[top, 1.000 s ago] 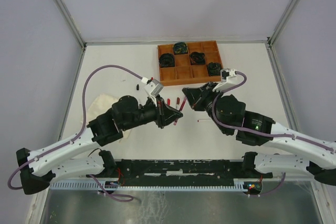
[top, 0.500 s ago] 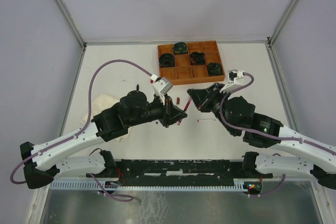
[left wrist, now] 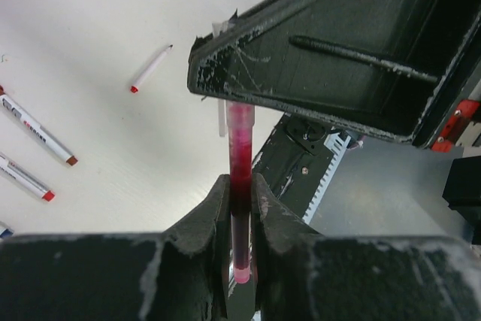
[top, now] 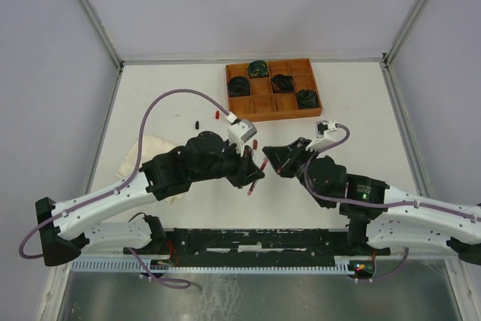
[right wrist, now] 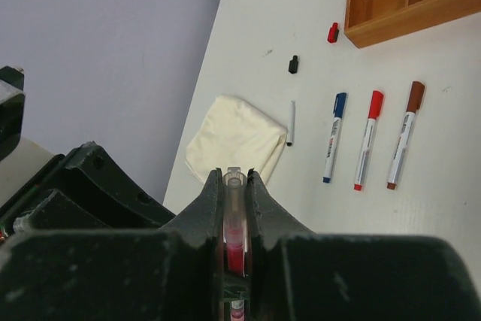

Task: Insert the pens into the pen caps
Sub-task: Press the pen cap onto the pen.

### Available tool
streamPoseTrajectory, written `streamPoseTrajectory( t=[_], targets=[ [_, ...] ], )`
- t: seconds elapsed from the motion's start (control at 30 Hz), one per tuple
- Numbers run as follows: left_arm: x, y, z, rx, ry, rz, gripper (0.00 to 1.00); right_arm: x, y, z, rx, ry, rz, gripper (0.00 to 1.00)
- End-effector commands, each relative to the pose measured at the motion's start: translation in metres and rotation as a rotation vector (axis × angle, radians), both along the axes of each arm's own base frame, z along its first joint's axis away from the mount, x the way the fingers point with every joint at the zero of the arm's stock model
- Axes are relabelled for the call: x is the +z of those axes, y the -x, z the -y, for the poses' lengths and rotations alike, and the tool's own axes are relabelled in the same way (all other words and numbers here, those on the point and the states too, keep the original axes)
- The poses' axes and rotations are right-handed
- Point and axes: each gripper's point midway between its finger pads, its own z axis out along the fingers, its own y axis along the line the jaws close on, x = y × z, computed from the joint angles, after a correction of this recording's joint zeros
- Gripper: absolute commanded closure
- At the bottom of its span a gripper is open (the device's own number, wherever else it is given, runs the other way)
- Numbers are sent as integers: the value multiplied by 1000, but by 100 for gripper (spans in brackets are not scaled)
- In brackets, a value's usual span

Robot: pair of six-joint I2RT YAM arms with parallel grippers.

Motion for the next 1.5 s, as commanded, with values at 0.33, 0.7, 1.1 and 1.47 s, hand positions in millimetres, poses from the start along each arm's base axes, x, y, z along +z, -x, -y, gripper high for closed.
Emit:
streamPoseTrajectory(
  t=[0.33,0.7,1.1,1.47],
  targets=[
    [111,-34,7,104,360,261,97,27,29,6,129,199,83,86],
    [65,-31,2,102,220,184,97,103,19,46,61,201,282,55],
    [11,-49,-9,248,35,60,97,0,-7,144,-211,903,127,51],
    [-32,-64,-18,431,-27,-69,97,-82,-49,134,-67,805,-187,50]
  ],
)
